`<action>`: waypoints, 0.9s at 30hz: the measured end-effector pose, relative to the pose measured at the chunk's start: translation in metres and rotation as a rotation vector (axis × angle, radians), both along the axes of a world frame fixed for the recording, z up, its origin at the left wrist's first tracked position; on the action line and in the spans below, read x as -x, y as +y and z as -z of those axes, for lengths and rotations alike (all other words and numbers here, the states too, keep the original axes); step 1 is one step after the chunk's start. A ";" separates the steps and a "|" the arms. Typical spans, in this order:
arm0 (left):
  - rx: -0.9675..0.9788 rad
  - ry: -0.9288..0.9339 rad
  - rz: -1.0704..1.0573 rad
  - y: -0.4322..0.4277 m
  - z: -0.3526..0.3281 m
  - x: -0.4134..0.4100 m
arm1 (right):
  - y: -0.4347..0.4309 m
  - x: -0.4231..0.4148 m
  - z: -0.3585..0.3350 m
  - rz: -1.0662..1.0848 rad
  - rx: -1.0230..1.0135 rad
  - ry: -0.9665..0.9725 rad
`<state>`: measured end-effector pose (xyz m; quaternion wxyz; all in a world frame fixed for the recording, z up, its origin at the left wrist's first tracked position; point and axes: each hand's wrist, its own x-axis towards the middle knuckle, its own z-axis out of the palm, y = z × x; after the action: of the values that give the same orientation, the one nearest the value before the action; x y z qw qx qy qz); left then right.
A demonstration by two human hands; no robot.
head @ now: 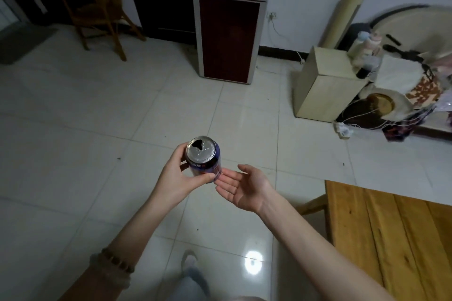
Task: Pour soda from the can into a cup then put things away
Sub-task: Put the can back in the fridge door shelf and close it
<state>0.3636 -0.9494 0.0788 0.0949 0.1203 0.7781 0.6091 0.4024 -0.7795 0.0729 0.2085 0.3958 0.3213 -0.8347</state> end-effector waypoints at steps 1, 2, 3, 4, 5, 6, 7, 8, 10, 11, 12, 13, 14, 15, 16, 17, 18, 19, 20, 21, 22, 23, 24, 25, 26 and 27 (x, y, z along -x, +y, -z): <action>0.004 0.002 0.011 -0.009 0.000 0.017 | -0.010 0.017 -0.001 0.007 -0.005 0.000; 0.011 0.009 0.027 -0.018 0.000 0.034 | -0.019 0.033 -0.003 0.011 -0.014 -0.003; 0.018 0.020 0.048 -0.026 -0.002 0.051 | -0.028 0.050 -0.005 0.013 -0.023 -0.005; 0.028 0.033 0.068 -0.034 -0.003 0.067 | -0.036 0.065 -0.007 0.014 -0.032 -0.006; 0.036 0.044 0.082 -0.040 -0.004 0.082 | -0.044 0.080 -0.010 0.014 -0.038 -0.005; 0.038 0.050 0.090 -0.046 -0.005 0.098 | -0.050 0.095 -0.012 0.012 -0.042 -0.005; 0.036 0.049 0.093 -0.052 -0.006 0.112 | -0.055 0.108 -0.014 0.009 -0.044 -0.005; 0.029 0.045 0.092 -0.056 -0.007 0.126 | -0.059 0.121 -0.016 0.003 -0.048 -0.005; 0.011 0.028 0.083 -0.063 -0.006 0.152 | -0.064 0.147 -0.017 -0.011 -0.059 -0.004; 0.003 0.017 0.078 -0.066 -0.005 0.165 | -0.065 0.161 -0.017 -0.015 -0.062 -0.006; -0.004 0.007 0.071 -0.068 -0.004 0.178 | -0.066 0.174 -0.017 -0.015 -0.062 -0.009; -0.010 -0.002 0.064 -0.069 -0.002 0.191 | -0.067 0.188 -0.017 -0.015 -0.059 -0.011; -0.016 -0.009 0.057 -0.070 0.001 0.205 | -0.068 0.203 -0.015 -0.015 -0.059 -0.013; -0.019 -0.015 0.052 -0.071 0.004 0.220 | -0.068 0.217 -0.014 -0.017 -0.059 -0.017; -0.020 -0.018 0.053 -0.071 0.006 0.236 | -0.069 0.233 -0.012 -0.020 -0.060 -0.021; -0.022 -0.018 0.059 -0.072 0.009 0.252 | -0.068 0.249 -0.010 -0.021 -0.060 -0.026; -0.023 -0.015 0.069 -0.071 0.011 0.269 | -0.068 0.266 -0.008 -0.018 -0.057 -0.028; -0.025 -0.009 0.076 -0.070 0.013 0.287 | -0.066 0.283 -0.007 -0.014 -0.052 -0.027; -0.026 -0.005 0.081 -0.068 0.014 0.306 | -0.064 0.301 -0.006 -0.010 -0.045 -0.026; -0.031 -0.005 0.081 -0.066 0.013 0.325 | -0.062 0.320 -0.006 -0.007 -0.038 -0.024; -0.040 -0.008 0.077 -0.063 0.011 0.344 | -0.059 0.339 -0.006 -0.007 -0.035 -0.025; -0.048 -0.013 0.074 -0.059 0.009 0.362 | -0.056 0.358 -0.008 -0.005 -0.033 -0.026; -0.052 -0.017 0.072 -0.056 0.007 0.381 | -0.053 0.377 -0.010 -0.003 -0.031 -0.026; -0.054 -0.021 0.067 -0.053 0.005 0.400 | -0.050 0.396 -0.012 -0.005 -0.029 -0.022; -0.058 -0.022 0.060 -0.051 0.003 0.418 | -0.046 0.414 -0.014 -0.012 -0.031 -0.013; -0.063 -0.023 0.056 -0.048 0.001 0.435 | -0.044 0.431 -0.016 -0.018 -0.033 -0.004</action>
<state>-0.0717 -0.9979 0.0780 0.1170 0.1380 0.7538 0.6317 -0.0291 -0.8232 0.0893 0.2103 0.3979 0.3382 -0.8264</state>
